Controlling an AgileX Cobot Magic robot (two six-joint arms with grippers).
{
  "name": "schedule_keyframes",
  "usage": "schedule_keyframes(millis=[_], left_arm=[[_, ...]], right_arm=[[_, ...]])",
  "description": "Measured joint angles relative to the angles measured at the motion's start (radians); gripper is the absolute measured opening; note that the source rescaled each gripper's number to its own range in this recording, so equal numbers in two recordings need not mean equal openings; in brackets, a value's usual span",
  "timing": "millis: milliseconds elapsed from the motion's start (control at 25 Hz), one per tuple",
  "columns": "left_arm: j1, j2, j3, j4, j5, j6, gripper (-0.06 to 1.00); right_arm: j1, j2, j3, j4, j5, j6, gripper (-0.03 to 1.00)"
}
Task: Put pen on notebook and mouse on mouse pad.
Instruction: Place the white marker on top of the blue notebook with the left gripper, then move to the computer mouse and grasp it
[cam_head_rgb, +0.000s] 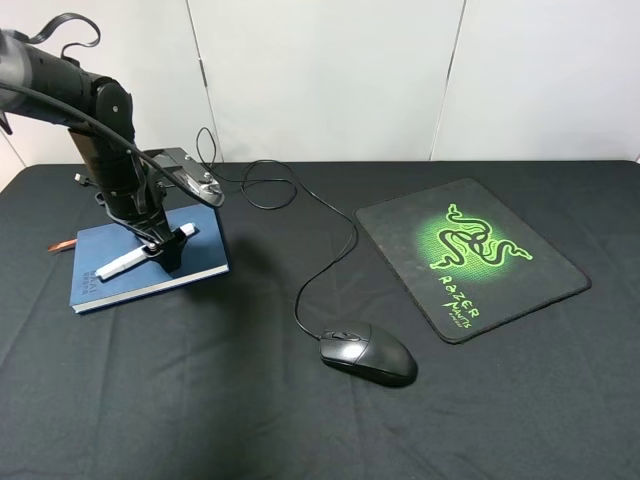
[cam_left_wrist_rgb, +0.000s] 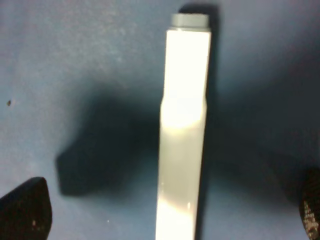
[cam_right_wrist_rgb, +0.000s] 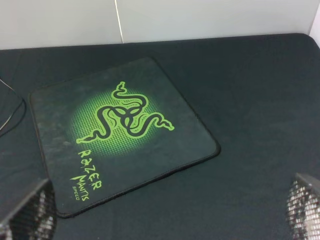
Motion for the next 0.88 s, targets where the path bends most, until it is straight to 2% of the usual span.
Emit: schedule_keyframes(millis=[320, 480, 880], left_arm=[[0.000, -0.139, -0.020, 0.001, 0.052, -0.097, 0.98], [0.000, -0.260, -0.020, 0.001, 0.144, -0.144, 0.98], [0.000, -0.564, -0.022, 0.001, 0.451, -0.296, 0.93]], right_arm=[[0.000, 0.000, 0.000, 0.000, 0.000, 0.000, 1.00], [0.000, 0.000, 0.000, 0.000, 0.000, 0.000, 1.00], [0.000, 0.000, 0.000, 0.000, 0.000, 0.000, 1.00]])
